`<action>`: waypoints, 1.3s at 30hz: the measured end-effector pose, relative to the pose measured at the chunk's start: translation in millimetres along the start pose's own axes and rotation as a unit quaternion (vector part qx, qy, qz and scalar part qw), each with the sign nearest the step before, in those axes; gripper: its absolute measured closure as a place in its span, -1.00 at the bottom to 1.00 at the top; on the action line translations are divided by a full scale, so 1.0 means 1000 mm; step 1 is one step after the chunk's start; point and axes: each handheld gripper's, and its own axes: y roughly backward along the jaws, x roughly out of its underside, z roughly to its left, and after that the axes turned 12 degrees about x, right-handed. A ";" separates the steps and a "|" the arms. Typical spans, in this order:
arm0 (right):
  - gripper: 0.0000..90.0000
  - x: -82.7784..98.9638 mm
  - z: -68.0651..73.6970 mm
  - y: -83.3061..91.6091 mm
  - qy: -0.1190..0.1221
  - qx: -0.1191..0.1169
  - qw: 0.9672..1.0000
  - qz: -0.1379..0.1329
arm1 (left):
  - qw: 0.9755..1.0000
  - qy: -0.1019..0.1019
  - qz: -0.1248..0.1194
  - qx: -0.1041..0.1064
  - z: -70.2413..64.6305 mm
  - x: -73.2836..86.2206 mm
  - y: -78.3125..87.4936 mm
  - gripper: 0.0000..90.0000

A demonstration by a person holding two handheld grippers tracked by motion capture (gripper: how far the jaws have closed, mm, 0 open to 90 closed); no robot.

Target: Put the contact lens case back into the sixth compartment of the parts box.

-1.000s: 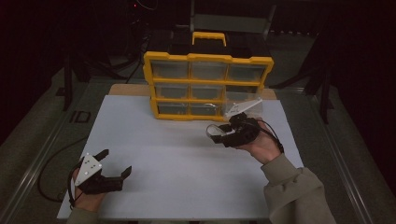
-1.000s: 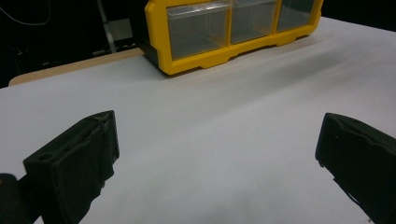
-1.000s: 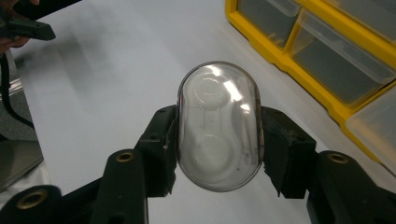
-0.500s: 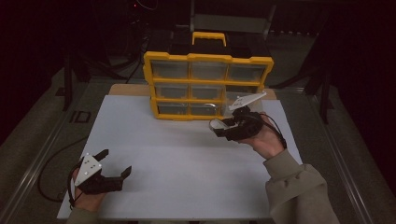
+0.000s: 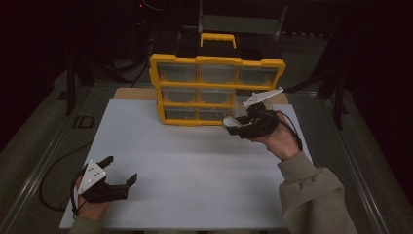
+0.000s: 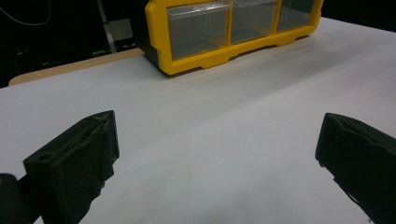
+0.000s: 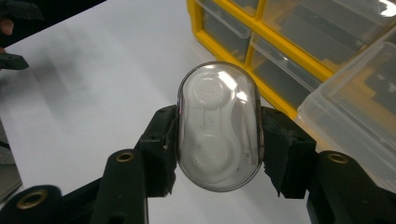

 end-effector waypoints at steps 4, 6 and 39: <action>0.09 -0.003 -0.004 0.000 -0.004 0.006 1.000 0.002 | 1.000 0.000 -0.001 0.000 0.000 0.000 0.000 -0.99; 0.09 -0.004 -0.006 0.000 -0.007 0.009 1.000 0.002 | 1.000 0.000 -0.001 -0.001 0.000 0.000 0.000 -0.99; 0.09 -0.022 -0.031 0.006 -0.022 0.064 0.998 0.006 | 1.000 0.002 -0.001 0.000 0.000 0.001 0.000 -0.99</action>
